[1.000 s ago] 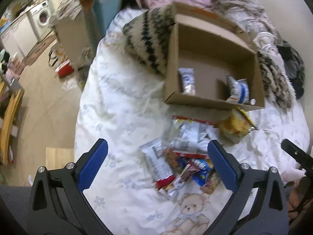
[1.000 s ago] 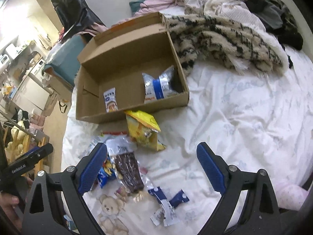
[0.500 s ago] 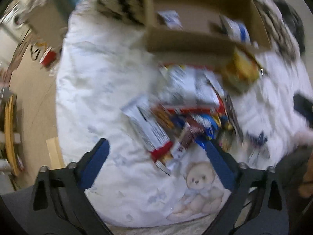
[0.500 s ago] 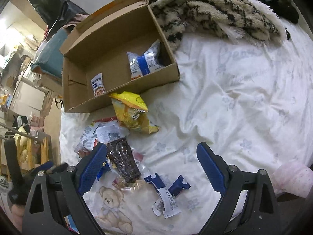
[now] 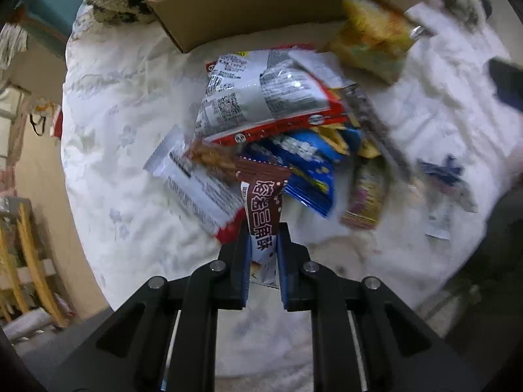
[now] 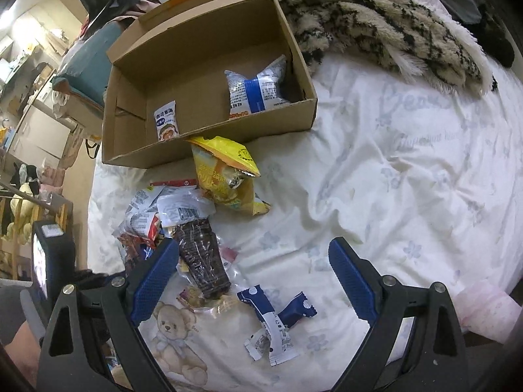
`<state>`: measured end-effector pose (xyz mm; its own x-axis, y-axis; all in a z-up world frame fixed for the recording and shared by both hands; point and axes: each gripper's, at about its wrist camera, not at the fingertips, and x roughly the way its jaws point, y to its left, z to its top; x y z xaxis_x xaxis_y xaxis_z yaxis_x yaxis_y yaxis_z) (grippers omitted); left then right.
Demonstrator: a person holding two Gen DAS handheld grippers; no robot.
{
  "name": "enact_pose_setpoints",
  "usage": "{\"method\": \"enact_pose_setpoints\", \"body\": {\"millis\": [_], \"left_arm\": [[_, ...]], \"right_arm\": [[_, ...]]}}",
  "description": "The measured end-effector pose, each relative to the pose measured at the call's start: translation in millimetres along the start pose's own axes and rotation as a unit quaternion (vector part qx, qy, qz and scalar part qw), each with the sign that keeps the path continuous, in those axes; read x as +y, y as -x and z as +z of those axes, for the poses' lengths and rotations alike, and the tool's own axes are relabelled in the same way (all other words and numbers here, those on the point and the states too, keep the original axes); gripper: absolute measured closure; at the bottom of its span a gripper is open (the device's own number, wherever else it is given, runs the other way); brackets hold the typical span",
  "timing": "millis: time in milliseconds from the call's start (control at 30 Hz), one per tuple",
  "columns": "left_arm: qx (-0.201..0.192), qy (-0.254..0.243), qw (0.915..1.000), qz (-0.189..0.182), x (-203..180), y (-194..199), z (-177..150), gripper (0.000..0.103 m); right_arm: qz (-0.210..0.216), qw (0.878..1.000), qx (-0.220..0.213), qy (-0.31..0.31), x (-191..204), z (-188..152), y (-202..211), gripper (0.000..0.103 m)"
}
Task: Organize snacks
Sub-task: 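Grasp the brown chocolate bar with the left tool while the right tool grasps a dark wrapped bar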
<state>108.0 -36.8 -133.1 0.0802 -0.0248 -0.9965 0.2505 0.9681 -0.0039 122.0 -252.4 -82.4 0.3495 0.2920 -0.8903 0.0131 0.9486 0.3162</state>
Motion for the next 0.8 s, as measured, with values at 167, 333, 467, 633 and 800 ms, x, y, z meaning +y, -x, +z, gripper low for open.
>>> {"method": "enact_pose_setpoints", "body": {"millis": [167, 333, 467, 633, 800], "left_arm": [[-0.033, 0.068, 0.9961, -0.044, 24, 32, -9, 0.092], [-0.063, 0.127, 0.9889, -0.045, 44, 43, -4, 0.092], [-0.08, 0.123, 0.9884, -0.039, 42, 48, 6, 0.092], [-0.081, 0.118, 0.989, -0.039, 39, 42, 7, 0.091], [-0.079, 0.131, 0.9874, -0.039, 45, 40, 7, 0.091]], "right_arm": [[0.018, 1.0, 0.021, -0.004, 0, -2, -5, 0.008], [0.02, 0.998, 0.058, 0.029, 19, -7, -27, 0.008], [0.01, 0.991, 0.103, 0.089, 45, -14, -55, 0.008], [0.005, 0.981, 0.14, 0.136, 68, -24, -89, 0.013], [0.005, 0.976, 0.176, 0.131, 65, -27, -111, 0.03]]}}
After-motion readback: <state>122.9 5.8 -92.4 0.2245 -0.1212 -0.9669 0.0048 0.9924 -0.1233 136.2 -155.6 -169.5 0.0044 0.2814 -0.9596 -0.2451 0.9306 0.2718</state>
